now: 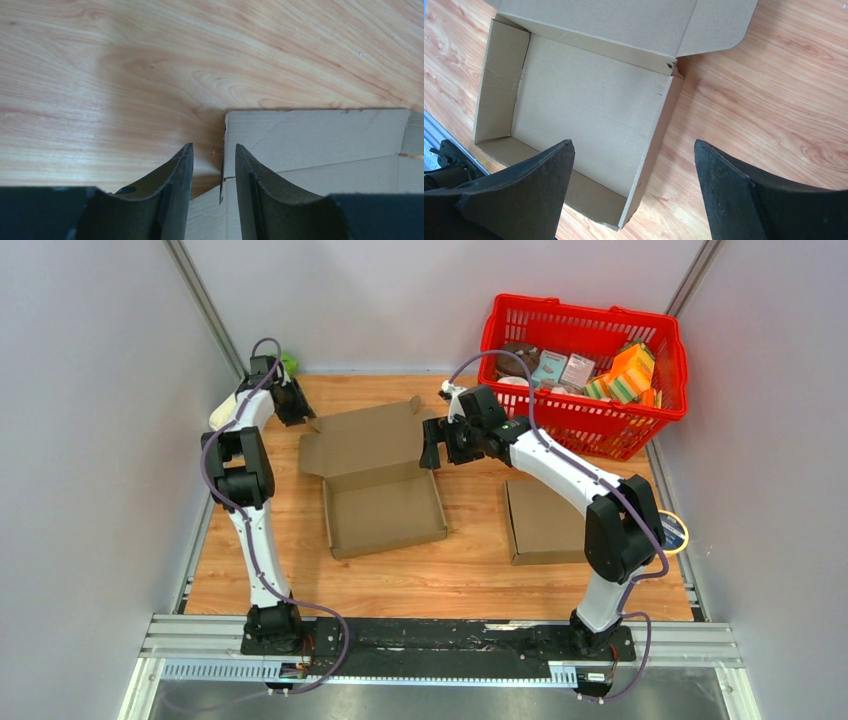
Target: Fold the paper box
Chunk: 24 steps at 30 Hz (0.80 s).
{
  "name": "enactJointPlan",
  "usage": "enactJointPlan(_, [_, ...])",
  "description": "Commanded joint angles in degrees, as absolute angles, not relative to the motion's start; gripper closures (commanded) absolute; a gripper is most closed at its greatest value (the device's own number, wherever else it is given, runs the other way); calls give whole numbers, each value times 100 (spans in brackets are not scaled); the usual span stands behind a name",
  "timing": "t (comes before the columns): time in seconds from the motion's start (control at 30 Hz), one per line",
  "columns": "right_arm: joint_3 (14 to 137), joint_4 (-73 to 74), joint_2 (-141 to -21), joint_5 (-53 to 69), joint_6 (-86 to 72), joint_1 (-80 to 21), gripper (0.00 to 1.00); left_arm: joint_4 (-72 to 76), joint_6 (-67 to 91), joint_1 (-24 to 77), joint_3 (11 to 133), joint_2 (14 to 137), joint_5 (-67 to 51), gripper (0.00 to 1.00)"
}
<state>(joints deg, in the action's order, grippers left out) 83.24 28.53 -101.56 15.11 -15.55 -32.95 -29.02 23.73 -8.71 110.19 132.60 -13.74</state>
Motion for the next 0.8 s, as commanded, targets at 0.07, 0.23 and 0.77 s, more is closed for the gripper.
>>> enactJointPlan(0.07, [8297,2689,-9853,1582,-1485,-3261,7,-3181,2452,-782,11329,13289,-1661,55])
enactJointPlan(0.23, [8271,2707,-9774,1564,-1468,-3261,7,-2945,2566,-756,11144,13219,-1670,77])
enactJointPlan(0.77, [10010,3339,-10274,2804,-1889,-2259,1,-1275,2953,-747,9370,10558,-2952,100])
